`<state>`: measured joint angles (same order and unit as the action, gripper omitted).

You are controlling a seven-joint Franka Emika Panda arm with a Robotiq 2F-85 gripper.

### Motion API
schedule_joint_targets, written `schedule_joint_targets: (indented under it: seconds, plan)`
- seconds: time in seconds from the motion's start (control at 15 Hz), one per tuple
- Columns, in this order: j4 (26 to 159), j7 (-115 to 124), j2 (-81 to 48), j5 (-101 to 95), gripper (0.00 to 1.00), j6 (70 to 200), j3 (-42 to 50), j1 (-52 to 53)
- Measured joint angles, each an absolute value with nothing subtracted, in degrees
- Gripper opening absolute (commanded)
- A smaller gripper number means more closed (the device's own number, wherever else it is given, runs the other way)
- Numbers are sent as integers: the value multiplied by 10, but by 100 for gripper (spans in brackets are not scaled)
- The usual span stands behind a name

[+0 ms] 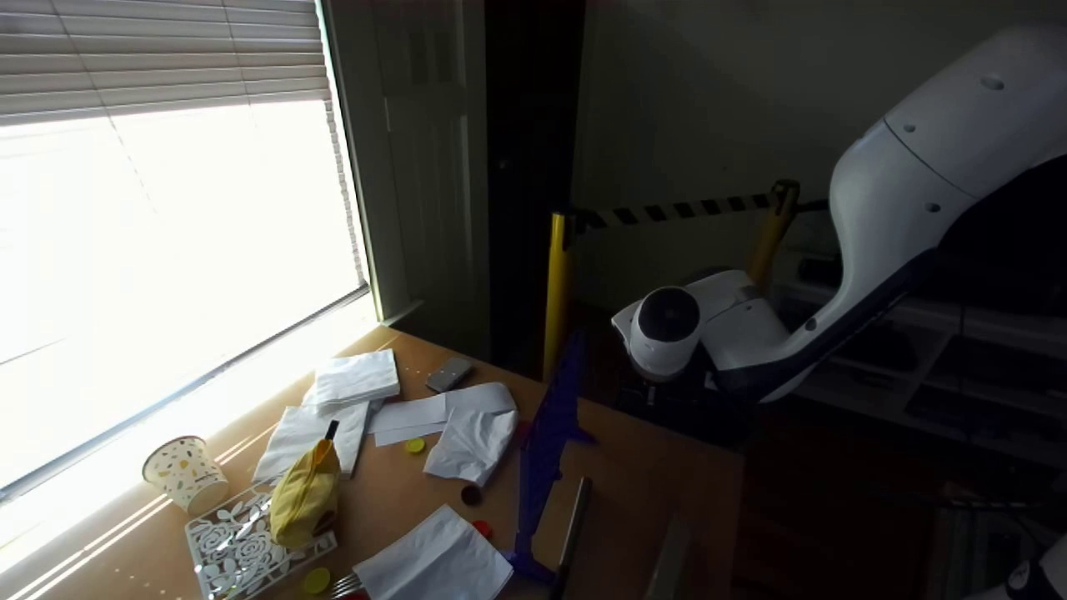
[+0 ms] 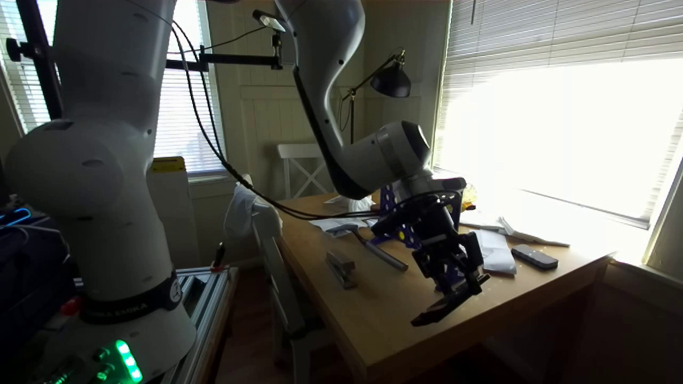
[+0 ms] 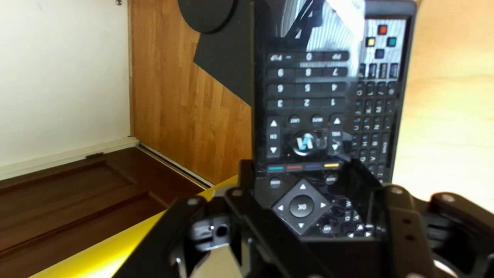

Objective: Slide the back cover of the black remote to the right.

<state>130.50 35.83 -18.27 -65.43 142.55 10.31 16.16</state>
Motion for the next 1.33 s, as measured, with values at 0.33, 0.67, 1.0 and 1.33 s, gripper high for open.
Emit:
schedule_joint_targets:
  seconds: [0.33, 0.67, 1.0, 1.33]
  plan:
    - [1299, 456, -199, -750, 36, 1366, 60, 151]
    - [1285, 525, -235, -792, 36, 1321, 26, 133]
    - [1277, 547, -261, -806, 36, 1299, 2, 122]
    - [1271, 548, -274, -808, 36, 1280, -19, 122]
